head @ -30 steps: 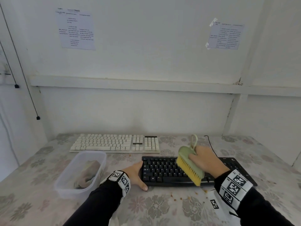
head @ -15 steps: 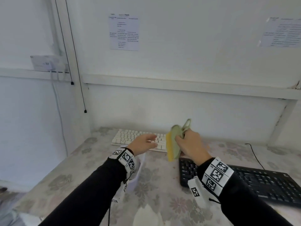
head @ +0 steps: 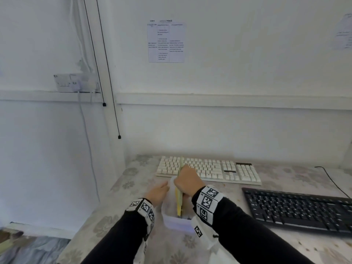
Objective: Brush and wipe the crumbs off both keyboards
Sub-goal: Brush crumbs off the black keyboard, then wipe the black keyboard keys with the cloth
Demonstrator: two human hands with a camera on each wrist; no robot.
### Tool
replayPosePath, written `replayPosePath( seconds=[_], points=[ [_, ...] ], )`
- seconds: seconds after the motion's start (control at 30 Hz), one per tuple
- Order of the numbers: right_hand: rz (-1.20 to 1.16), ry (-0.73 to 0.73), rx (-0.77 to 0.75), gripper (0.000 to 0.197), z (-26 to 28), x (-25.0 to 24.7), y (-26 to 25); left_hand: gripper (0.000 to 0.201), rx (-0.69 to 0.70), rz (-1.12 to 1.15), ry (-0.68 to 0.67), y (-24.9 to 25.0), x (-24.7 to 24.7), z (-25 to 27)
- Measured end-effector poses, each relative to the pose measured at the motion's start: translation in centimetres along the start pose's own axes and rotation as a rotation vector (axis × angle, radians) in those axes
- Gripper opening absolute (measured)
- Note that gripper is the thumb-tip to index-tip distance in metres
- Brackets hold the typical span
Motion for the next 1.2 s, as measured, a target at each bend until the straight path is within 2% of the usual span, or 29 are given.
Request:
replayPosePath(
  seconds=[0.1,0.17,0.23,0.33,0.47,0.53,0.63,0.7,0.77,0.93,1.07,1.2],
  points=[
    [0.13,-0.015,0.032,0.014,-0.6,1.5,-0.3,0.044,0.017,0.108,-0.027,-0.1,0.5,0.1],
    [0.132,0.012,0.052,0.031,-0.9,2.3,-0.3,0.037,0.015,0.171,-0.023,2.1,0.0,2.9],
    [0.107,-0.004,0.065,0.045,-1.2,3.0,-0.6,0.035,-0.01,0.212,-0.015,2.3,0.0,3.4],
    [0.035,-0.039,0.081,0.05,-1.7,3.7,-0.7,0.029,-0.04,0.24,0.002,2.2,0.0,3.6],
    [0.069,-0.072,0.031,0.037,-1.6,4.0,-0.7,0.037,-0.092,0.4,0.003,2.0,0.0,3.8],
    [0.078,-0.122,0.013,0.04,-1.0,3.8,-1.0,0.041,-0.106,0.481,-0.013,1.9,0.0,3.8],
    [0.142,-0.085,0.014,0.04,-1.0,3.0,-0.9,0.03,-0.1,0.557,-0.067,1.9,-0.1,3.5],
    [0.245,-0.03,0.076,0.029,-1.9,2.3,0.0,0.02,-0.115,0.572,-0.091,1.7,-0.1,3.4],
    [0.358,-0.009,0.115,0.019,-2.2,1.7,0.8,0.02,-0.125,0.595,-0.079,1.4,-0.2,3.2],
    [0.672,-0.176,0.149,0.023,-1.9,2.1,1.8,0.019,-0.115,0.638,-0.028,1.1,-0.5,3.1],
    [0.683,-0.355,0.191,0.047,-1.6,2.4,1.6,0.021,-0.118,0.655,-0.03,1.0,-0.4,3.2],
    [0.896,-0.366,0.158,0.058,-2.5,3.8,3.0,0.015,-0.113,0.701,-0.044,0.0,-0.2,2.5]
  ],
)
Point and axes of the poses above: each hand's wrist, its own z-axis away from the middle knuckle, its own x-axis out of the palm, y = z × x, the point moved 2 cm from there along -z, towards the middle knuckle, and after that the axes turned 6 degrees about -z, right-handed, at the moved point
